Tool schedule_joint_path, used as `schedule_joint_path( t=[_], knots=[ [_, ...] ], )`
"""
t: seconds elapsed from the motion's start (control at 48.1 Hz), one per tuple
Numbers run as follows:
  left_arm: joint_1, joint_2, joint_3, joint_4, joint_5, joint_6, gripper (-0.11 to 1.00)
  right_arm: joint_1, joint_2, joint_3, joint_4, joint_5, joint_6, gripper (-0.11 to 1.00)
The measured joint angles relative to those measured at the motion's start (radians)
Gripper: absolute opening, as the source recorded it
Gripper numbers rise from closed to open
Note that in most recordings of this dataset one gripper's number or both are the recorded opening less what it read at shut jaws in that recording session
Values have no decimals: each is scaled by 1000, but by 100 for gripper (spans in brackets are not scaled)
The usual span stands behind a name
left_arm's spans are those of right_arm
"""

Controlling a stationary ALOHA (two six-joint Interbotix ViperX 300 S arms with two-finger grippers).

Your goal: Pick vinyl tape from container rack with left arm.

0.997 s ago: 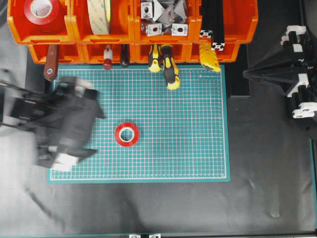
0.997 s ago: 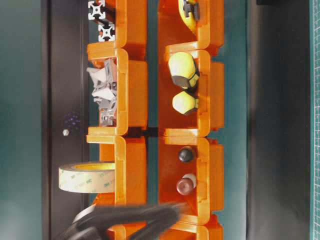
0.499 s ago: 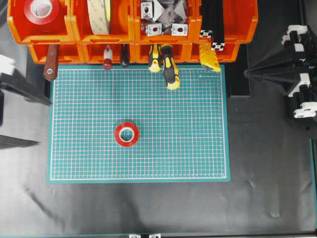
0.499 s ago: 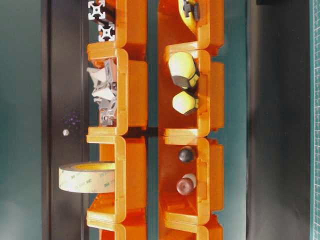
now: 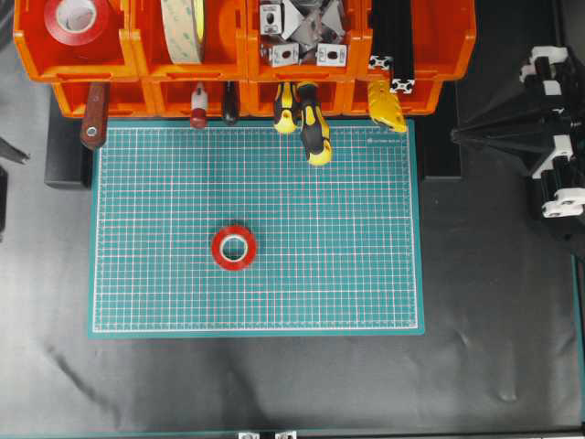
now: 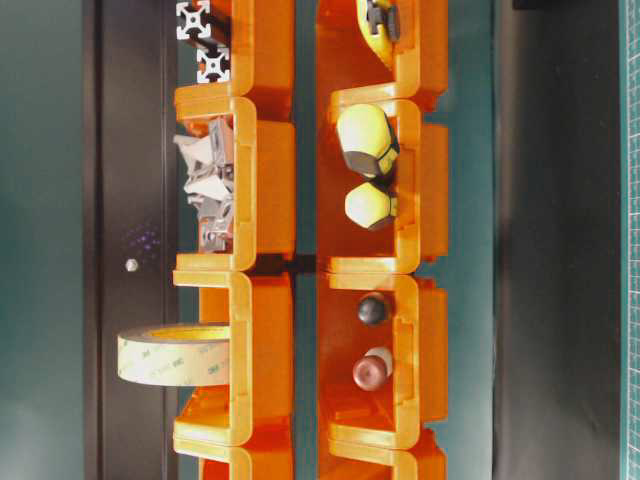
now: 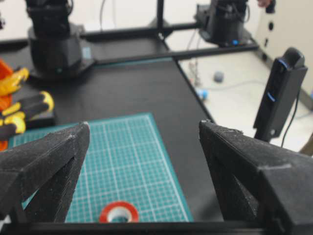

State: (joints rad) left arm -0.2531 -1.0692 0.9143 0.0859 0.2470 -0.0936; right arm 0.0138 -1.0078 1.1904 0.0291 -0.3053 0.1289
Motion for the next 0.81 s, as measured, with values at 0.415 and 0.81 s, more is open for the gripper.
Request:
schedule_joint_path(
  t=[0.415,0.81],
  knots=[
    [-2,11,5,0,-18,-2,83,-9,-14,0,0,3,0,1],
    [0,11,6,0,-20,-15,83,-8,-29,2,-2,38,0,1]
  ],
)
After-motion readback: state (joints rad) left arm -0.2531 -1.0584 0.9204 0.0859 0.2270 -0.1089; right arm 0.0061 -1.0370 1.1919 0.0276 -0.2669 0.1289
